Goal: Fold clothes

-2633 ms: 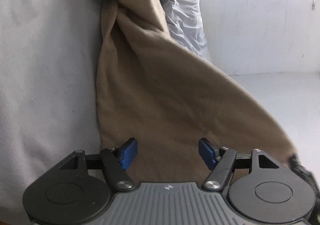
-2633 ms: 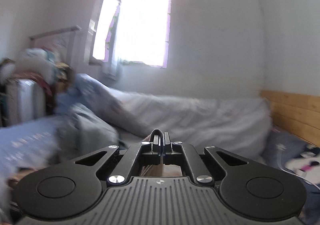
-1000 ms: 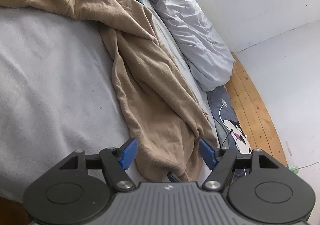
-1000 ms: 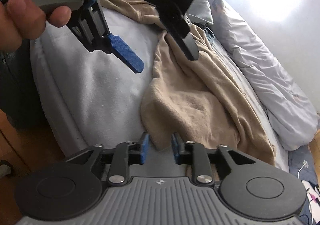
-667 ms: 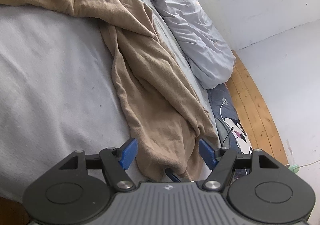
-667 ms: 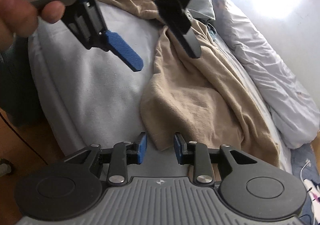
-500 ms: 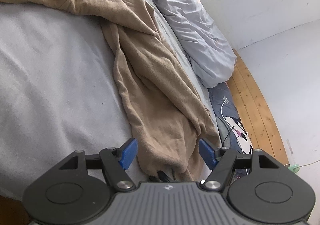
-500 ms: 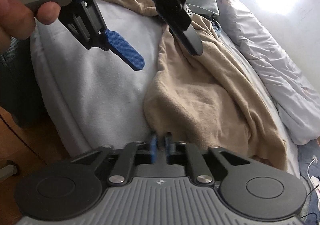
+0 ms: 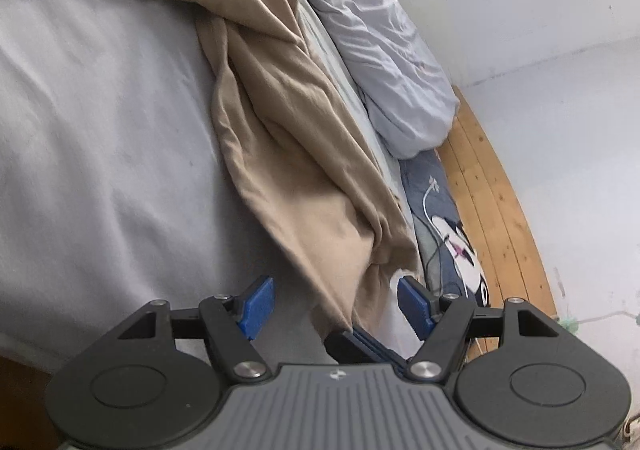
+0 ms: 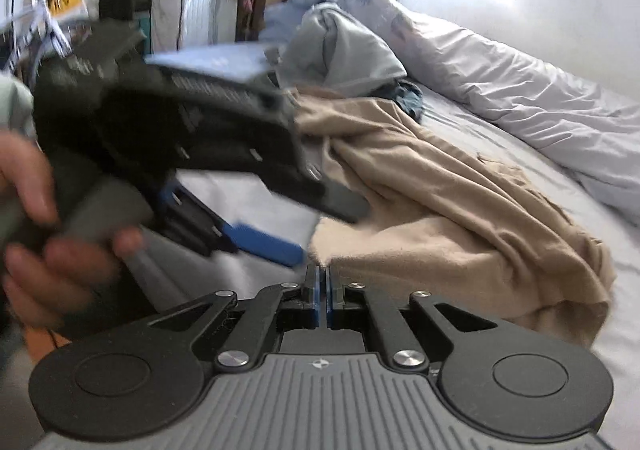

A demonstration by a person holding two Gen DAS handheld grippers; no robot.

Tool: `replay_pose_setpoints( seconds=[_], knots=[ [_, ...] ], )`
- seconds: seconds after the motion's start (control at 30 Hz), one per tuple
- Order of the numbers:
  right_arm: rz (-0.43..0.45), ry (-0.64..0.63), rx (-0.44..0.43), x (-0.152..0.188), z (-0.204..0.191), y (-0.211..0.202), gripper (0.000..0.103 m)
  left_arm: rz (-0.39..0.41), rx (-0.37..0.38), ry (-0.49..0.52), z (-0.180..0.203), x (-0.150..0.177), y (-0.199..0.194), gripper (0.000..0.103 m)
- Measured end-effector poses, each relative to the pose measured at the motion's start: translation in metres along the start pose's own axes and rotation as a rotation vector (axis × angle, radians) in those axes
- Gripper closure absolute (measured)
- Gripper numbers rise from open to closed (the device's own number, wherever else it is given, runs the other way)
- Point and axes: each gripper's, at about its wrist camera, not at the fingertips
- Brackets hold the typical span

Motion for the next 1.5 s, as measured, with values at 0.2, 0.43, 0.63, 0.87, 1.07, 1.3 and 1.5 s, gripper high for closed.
replay_pose_setpoints(
  seconds=[0.2,0.43,0.63,0.87,1.07,1.3,1.5],
  knots=[
    [0.016,0.001,-0.037,0.002,-0.019,-0.006,0.102,-0.004,0.001,-0.013,-0.001,0.003,0.004,0.038],
    [0.074,0.086,-0.043,0.002,-0.006,-0.017,0.102,-0.017,-0.001,-0.006,0.003,0.012,0.005,0.055],
    [0.071,0.080,-0.058,0.004,-0.012,-0.018,0.102,-0.003,0.006,0.010,0.005,0.014,0.002,0.078],
    [0.092,0.078,-0.043,0.006,-0.017,-0.026,0.101,0.039,-0.020,0.032,0.007,0.015,-0.008,0.102],
    [0.108,0.080,0.058,0.008,-0.015,-0.034,0.083,0.142,-0.012,-0.024,0.002,0.000,-0.034,0.103],
    [0.187,0.222,0.193,0.013,0.013,-0.054,0.071,0.313,0.026,-0.080,0.001,-0.038,-0.089,0.103],
    [0.243,0.311,0.274,0.015,0.033,-0.068,0.071,0.474,0.043,-0.098,0.002,-0.069,-0.151,0.103]
  ],
)
Point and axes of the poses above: each gripper's, at about its wrist camera, not at the fingertips, and y roughly the way its jaws point, z to its right, x to its underside, and after that the axes turned 13 degrees about -x, right-handed
